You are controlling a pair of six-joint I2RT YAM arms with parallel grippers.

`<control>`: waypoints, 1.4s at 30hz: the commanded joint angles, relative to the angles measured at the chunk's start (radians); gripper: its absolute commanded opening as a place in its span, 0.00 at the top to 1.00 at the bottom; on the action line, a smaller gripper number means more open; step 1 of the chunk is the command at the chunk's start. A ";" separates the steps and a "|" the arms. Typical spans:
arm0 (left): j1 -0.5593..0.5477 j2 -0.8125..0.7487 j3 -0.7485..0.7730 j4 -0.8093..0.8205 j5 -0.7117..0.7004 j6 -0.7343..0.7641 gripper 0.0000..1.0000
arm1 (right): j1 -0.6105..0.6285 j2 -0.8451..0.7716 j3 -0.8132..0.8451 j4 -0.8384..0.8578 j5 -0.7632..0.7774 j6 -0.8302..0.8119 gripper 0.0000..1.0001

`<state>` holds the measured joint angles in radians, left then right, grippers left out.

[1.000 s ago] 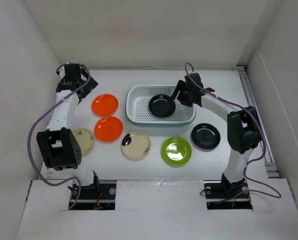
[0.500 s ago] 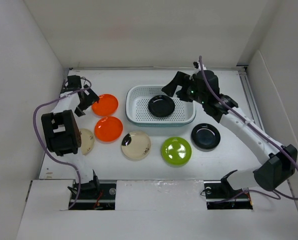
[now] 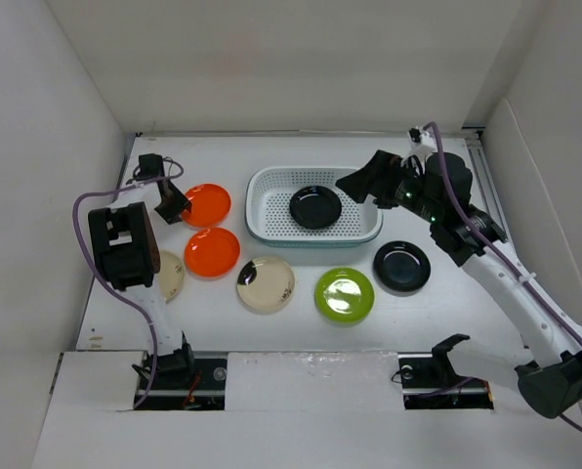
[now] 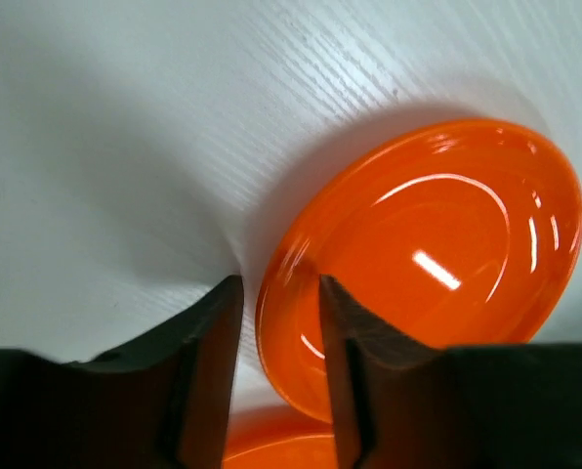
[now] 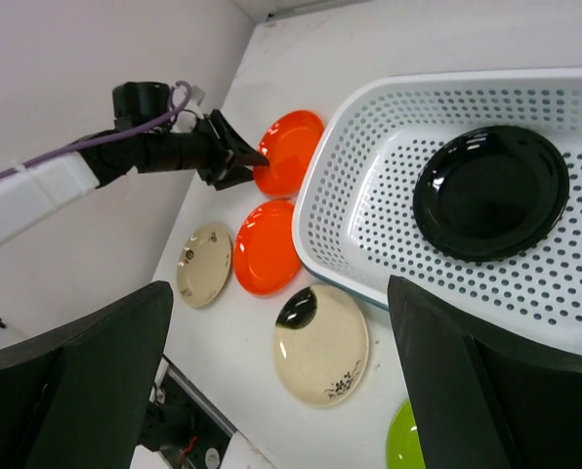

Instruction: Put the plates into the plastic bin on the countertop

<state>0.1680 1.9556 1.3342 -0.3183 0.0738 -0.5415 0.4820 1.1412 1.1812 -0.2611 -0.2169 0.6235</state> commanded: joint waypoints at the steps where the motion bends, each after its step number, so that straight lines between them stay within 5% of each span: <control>1: 0.001 0.078 -0.004 -0.025 -0.017 -0.015 0.67 | -0.023 -0.041 -0.008 0.048 -0.048 -0.021 0.03; 5: 0.001 0.088 0.023 -0.044 -0.017 -0.015 1.00 | -0.060 -0.086 -0.008 0.048 -0.073 -0.021 0.03; 14: 0.001 -0.130 0.089 -0.056 -0.108 -0.043 1.00 | -0.089 -0.239 0.001 -0.035 -0.062 -0.021 0.02; 18: 0.001 -0.340 0.048 0.018 -0.036 -0.043 1.00 | -0.089 -0.284 0.011 -0.090 -0.029 -0.021 0.01; 27: -0.085 -0.523 0.062 0.065 0.159 -0.003 1.00 | -0.098 -0.360 0.011 -0.199 0.073 -0.030 0.01; 36: -0.464 -0.334 0.178 0.143 0.207 -0.025 1.00 | -0.098 -0.409 -0.009 -0.231 0.102 -0.030 0.01; 42: -0.532 -0.238 0.100 0.296 0.294 -0.083 1.00 | -0.098 -0.440 -0.009 -0.287 0.149 -0.030 0.01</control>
<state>-0.3737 1.7115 1.4509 -0.1535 0.3016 -0.5854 0.3870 0.7193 1.1751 -0.5327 -0.1078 0.6052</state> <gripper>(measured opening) 0.028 0.991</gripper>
